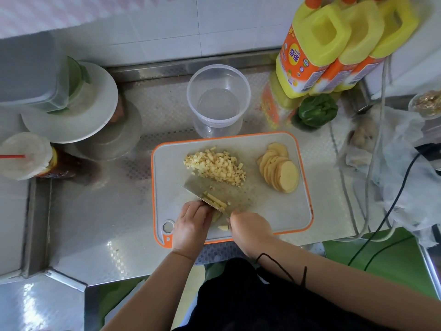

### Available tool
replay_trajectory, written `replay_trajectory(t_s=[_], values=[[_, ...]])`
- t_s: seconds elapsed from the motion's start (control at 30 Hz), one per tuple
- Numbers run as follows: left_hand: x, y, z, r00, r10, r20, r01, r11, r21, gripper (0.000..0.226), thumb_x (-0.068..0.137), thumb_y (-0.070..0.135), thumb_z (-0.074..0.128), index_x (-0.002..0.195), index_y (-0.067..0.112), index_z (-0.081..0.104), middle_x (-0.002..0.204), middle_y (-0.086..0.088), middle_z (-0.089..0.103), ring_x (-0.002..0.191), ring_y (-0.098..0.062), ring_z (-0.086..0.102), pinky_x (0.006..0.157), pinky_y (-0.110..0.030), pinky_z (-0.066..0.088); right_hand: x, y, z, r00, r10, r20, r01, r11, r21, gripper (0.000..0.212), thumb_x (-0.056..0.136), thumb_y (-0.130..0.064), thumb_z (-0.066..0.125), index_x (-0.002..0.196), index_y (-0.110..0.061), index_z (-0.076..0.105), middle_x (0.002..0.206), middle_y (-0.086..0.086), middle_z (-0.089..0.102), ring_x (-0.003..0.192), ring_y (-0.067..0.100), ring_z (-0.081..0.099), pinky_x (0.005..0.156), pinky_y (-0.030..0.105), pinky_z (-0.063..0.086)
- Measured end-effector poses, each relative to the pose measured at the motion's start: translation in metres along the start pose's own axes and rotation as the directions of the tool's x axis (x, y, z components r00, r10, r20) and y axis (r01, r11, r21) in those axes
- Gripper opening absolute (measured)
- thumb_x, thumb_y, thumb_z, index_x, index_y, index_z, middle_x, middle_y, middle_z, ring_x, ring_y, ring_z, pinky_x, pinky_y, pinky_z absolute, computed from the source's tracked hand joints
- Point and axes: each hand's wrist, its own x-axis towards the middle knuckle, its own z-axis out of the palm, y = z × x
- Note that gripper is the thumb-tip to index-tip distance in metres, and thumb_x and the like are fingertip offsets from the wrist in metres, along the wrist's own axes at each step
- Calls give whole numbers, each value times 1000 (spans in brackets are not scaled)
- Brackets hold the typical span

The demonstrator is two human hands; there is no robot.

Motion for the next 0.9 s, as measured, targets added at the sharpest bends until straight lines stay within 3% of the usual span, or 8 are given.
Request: replay_trajectory(t_s=[0.17,0.27,0.37,0.43,0.57,0.67,0.77,0.9], values=[[0,0,-3,1000,15,12,-15,1000,19,18,93,17,60,88,4,72,93,-6,65,87,-25,58,75,-33,53,12,16,-7,998,41,43,-49,979,197,37,101,-38,40,99,-6,59,92,13,64,89,31,61,65,30,38],[-2,3,-8,1000,18,1,-18,999,38,18,93,16,60,87,5,72,90,-6,65,86,-26,58,76,-31,52,17,24,-16,996,9,86,-30,967,252,40,100,-41,41,91,-6,58,79,8,56,86,29,59,63,29,34],[-5,2,-12,999,50,-4,-49,996,73,16,92,15,61,86,5,72,90,-6,65,86,-26,59,73,-31,51,5,22,-18,1000,-24,9,22,981,193,40,102,-40,36,71,-14,41,64,0,42,69,24,50,49,30,28],[-7,0,-12,998,68,7,-68,994,88,18,93,17,60,85,4,71,90,-7,65,87,-25,58,72,-32,52,-6,15,-16,996,-59,-61,66,990,126,36,102,-37,35,76,-14,44,63,-1,40,65,23,47,46,28,25],[-7,-1,-8,999,43,30,-45,997,67,20,94,18,58,87,4,70,92,-7,65,90,-25,58,71,-35,55,-15,1,-7,992,-77,-98,79,997,19,17,99,-19,46,103,-10,59,77,4,54,69,24,50,56,29,35],[-6,-3,-6,999,28,35,-30,998,49,21,94,20,59,88,4,71,92,-7,65,91,-26,59,69,-37,56,-15,-5,-6,999,-15,-49,14,1000,-16,14,93,-8,52,105,-10,59,93,7,65,82,28,62,60,29,38],[-6,-1,-6,1000,5,24,-6,1000,31,26,95,25,57,90,4,72,92,-7,66,91,-25,59,68,-36,56,-12,-7,-3,1000,11,-6,-11,1000,-18,19,88,1,53,106,-6,57,97,9,65,88,30,64,62,30,40],[-7,-1,-5,1000,-11,25,10,1000,3,26,95,25,57,92,5,73,94,-6,67,91,-24,59,69,-36,56,-6,-3,5,1000,12,1,-12,1000,26,12,94,-8,50,104,-7,57,92,10,66,84,31,64,60,31,40]])
